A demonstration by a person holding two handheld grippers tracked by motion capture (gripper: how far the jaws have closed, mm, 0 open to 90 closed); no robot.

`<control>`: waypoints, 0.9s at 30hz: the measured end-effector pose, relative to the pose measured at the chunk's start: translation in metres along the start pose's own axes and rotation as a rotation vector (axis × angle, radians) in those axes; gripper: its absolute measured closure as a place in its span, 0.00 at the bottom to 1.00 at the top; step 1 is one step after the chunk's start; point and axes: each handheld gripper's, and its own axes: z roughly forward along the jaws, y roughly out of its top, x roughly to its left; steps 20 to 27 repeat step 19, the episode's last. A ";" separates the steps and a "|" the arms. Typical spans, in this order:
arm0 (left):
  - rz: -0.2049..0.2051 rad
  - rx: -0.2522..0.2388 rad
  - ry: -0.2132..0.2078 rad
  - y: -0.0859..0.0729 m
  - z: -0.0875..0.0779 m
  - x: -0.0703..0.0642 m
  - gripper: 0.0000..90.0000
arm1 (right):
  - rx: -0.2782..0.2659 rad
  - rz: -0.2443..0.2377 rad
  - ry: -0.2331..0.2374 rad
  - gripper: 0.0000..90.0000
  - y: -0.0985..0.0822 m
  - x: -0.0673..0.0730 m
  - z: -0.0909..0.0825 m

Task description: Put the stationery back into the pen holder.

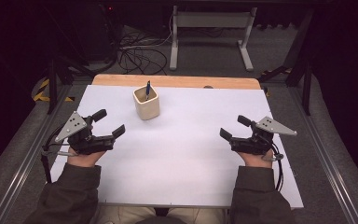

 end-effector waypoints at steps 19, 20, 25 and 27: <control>-0.019 0.012 -0.005 -0.006 -0.001 0.005 0.09 | 0.013 -0.008 0.000 0.07 -0.001 0.000 0.003; -0.019 0.012 -0.005 -0.006 -0.001 0.005 0.09 | 0.013 -0.008 0.000 0.07 -0.001 0.000 0.003; -0.019 0.012 -0.005 -0.006 -0.001 0.005 0.09 | 0.013 -0.008 0.000 0.07 -0.001 0.000 0.003; -0.019 0.012 -0.005 -0.006 -0.001 0.005 0.09 | 0.013 -0.008 0.000 0.07 -0.001 0.000 0.003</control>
